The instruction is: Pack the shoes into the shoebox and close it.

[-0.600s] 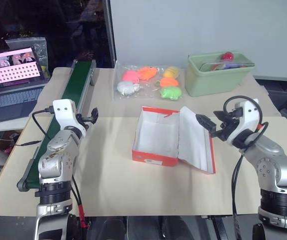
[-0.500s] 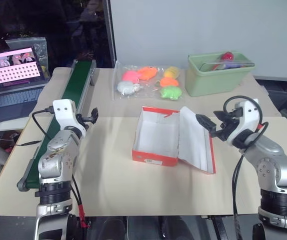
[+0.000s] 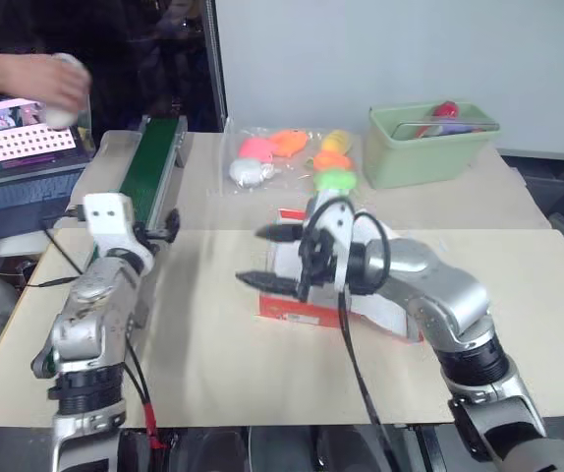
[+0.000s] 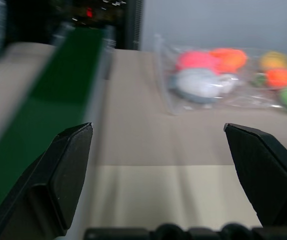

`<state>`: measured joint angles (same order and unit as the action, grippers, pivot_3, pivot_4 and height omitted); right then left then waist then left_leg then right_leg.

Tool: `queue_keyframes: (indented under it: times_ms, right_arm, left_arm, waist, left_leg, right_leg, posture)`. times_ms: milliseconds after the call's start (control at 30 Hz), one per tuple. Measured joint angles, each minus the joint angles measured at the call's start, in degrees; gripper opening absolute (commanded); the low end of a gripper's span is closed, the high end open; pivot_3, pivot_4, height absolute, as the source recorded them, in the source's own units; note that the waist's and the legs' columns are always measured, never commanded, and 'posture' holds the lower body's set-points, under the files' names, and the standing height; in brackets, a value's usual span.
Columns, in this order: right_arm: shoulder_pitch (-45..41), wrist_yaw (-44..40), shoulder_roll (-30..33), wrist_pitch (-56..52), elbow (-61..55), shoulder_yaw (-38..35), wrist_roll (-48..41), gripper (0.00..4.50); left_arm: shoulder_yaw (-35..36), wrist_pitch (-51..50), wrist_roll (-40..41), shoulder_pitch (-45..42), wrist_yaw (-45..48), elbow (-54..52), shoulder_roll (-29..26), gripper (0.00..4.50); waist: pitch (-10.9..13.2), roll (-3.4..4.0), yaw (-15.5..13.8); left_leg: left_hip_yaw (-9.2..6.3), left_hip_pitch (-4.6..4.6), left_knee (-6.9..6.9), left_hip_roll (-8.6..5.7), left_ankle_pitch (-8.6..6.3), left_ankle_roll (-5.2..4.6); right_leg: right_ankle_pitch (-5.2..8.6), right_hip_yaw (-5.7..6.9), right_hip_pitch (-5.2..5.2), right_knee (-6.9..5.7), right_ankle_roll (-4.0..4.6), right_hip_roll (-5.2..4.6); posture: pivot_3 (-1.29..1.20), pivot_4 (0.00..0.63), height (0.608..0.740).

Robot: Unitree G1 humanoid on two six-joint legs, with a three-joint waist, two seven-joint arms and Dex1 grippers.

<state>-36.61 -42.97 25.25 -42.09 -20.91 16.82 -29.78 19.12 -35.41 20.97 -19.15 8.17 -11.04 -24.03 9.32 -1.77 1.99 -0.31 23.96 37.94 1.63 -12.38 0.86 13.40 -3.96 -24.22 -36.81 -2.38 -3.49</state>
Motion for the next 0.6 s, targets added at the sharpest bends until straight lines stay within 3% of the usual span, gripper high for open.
queue_keyframes:
  times_ms: [267,600]
  right_arm:
    - [1.2,-3.2,2.0,2.7,0.5,3.1,5.0,4.43]
    - [2.4,-1.3,-1.2,2.7,0.5,3.2,7.3,4.43]
  left_arm:
    - [8.7,-5.9,3.9,10.3,5.6,-4.0,-9.2,4.50]
    - [8.1,-8.7,4.8,12.2,8.7,-2.6,-9.9,4.50]
  waist:
    - [0.0,-0.01,0.7]
    - [0.0,-0.14,0.2]
  left_leg:
    - [0.00,-0.27,-0.04,0.20,0.00,0.00]
    - [0.02,-0.26,-0.04,0.14,0.00,0.01]
  right_leg:
    - [0.18,0.01,-0.05,-0.19,0.27,0.24]
    - [0.18,0.01,-0.03,-0.17,0.27,0.16]
  posture:
    - [0.00,0.150,0.729]
    - [0.00,0.150,0.729]
